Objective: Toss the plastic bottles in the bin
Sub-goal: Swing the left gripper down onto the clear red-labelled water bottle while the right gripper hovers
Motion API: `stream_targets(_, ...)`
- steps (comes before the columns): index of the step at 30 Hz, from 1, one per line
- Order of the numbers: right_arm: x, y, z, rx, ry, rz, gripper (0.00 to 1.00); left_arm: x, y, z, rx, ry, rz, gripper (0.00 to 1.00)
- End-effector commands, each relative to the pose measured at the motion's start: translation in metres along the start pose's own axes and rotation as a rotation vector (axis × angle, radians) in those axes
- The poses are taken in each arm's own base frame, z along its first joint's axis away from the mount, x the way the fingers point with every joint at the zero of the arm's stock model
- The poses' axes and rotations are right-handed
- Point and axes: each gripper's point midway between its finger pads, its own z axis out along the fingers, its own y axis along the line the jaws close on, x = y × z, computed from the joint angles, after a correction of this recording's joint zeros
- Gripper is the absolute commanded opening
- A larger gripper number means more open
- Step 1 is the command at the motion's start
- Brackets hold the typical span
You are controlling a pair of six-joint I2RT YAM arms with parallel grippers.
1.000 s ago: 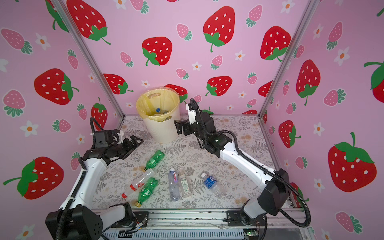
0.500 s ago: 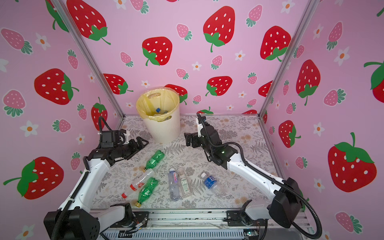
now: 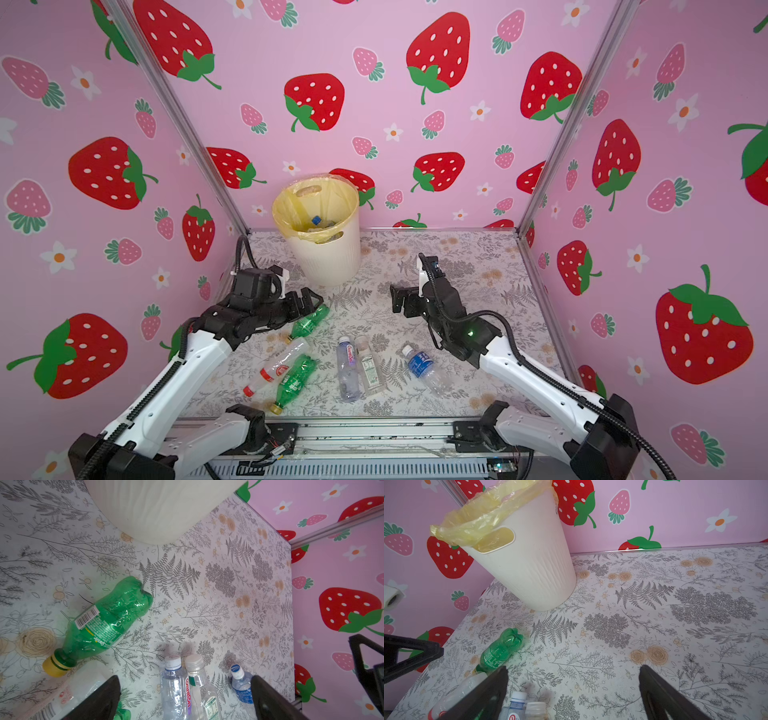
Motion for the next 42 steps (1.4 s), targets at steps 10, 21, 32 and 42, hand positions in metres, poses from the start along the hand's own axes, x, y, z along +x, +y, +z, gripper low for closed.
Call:
stream_targets(10,0.024,-0.020,-0.010,0.046,0.015,0.088,0.99,0.062,-0.006,0.009,-0.093,0.076,0.064,0.99)
stream_targets(21,0.030,-0.026,-0.017,0.045,0.008,0.136,0.99,0.125,0.015,0.027,-0.150,0.206,0.079,0.99)
stream_targets(32,0.036,-0.046,-0.035,0.100,-0.027,0.176,0.99,0.162,0.020,0.034,-0.195,0.300,0.148,0.97)
stream_targets(42,0.035,-0.046,-0.033,0.110,-0.022,0.170,0.99,0.188,0.024,0.052,-0.252,0.379,0.239,0.89)
